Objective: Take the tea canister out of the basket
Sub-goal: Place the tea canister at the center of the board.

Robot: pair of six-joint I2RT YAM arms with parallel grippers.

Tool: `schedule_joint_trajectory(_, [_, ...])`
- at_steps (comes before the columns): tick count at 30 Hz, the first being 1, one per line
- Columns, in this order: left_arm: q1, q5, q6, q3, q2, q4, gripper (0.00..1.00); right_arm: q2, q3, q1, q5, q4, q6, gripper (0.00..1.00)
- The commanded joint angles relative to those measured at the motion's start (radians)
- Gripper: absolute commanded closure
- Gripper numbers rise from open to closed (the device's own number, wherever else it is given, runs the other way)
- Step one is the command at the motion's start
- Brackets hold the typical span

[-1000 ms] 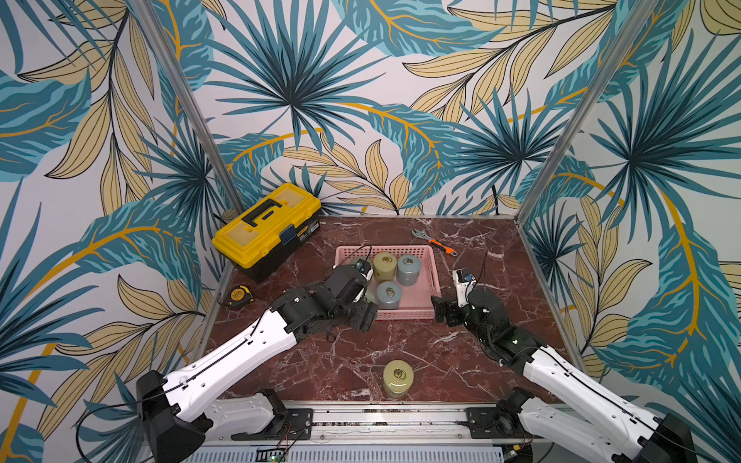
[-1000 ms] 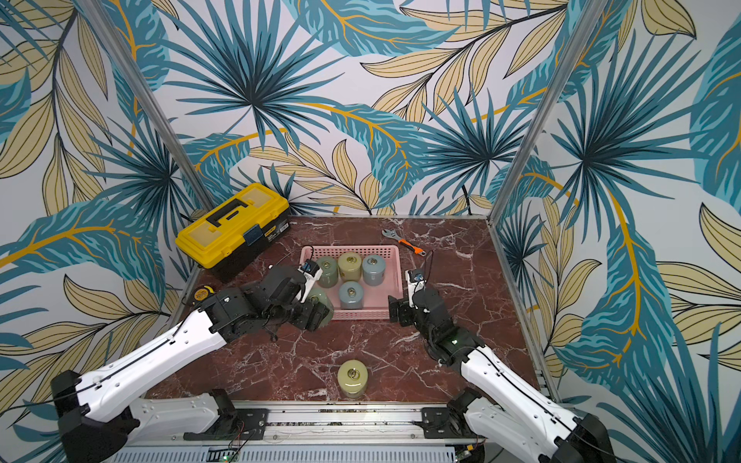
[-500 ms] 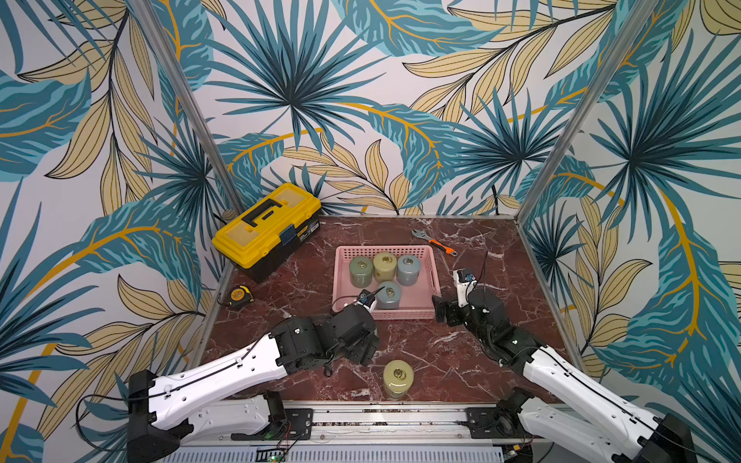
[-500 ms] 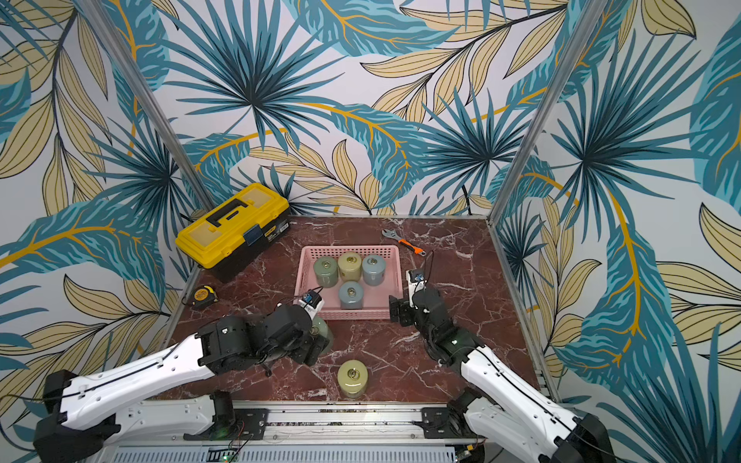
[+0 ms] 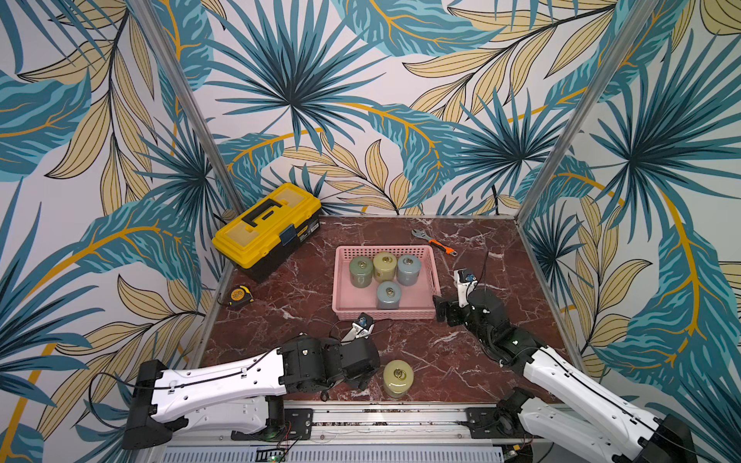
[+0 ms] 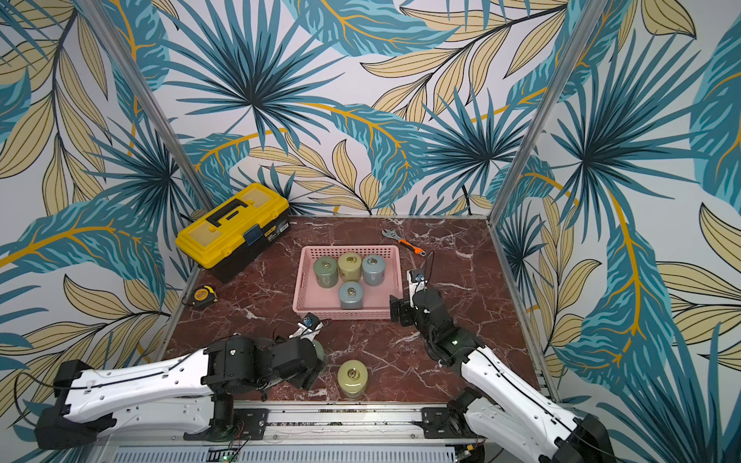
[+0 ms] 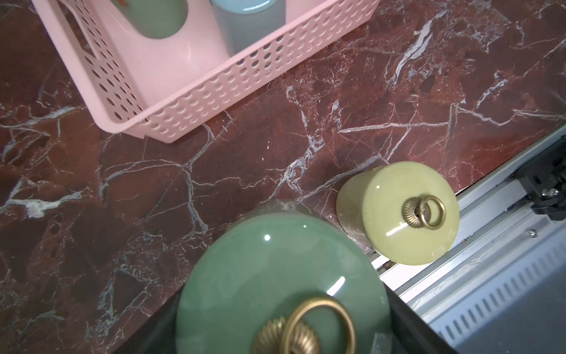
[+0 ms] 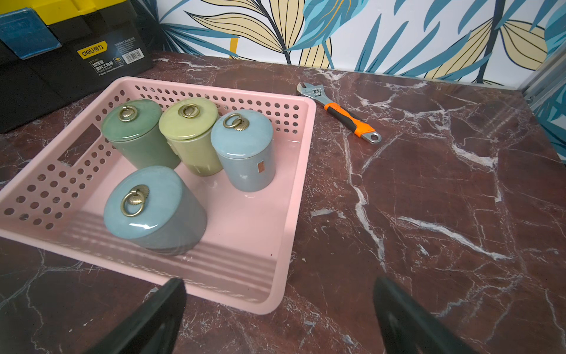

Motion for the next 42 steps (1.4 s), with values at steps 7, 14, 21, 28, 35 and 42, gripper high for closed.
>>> schedule_joint_trajectory(7, [-0.087, -0.058, -0.116, -0.074, 0.04, 0.073, 0.6, -0.011, -0.019, -0.003, 0.014, 0.016, 0.01, 0.01])
schedule_joint_trajectory(14, [-0.112, -0.046, -0.137, -0.109, 0.087, 0.135, 0.61, -0.011, -0.019, -0.004, 0.012, 0.014, 0.01, 0.01])
schedule_joint_trajectory(21, [-0.121, -0.054, -0.172, -0.154, 0.088, 0.146, 0.6, -0.011, -0.019, -0.003, 0.011, 0.014, 0.01, 0.01])
schedule_joint_trajectory(28, [-0.122, -0.058, -0.192, -0.2, 0.082, 0.183, 0.6, -0.008, -0.019, -0.003, 0.011, 0.014, 0.011, 0.01])
schedule_joint_trajectory(35, [-0.122, -0.056, -0.205, -0.24, 0.085, 0.238, 0.6, -0.008, -0.017, -0.003, 0.009, 0.011, 0.01, 0.01])
schedule_joint_trajectory(42, [-0.123, -0.057, -0.208, -0.243, 0.107, 0.238, 0.48, -0.008, -0.017, -0.003, 0.001, 0.01, 0.01, 0.01])
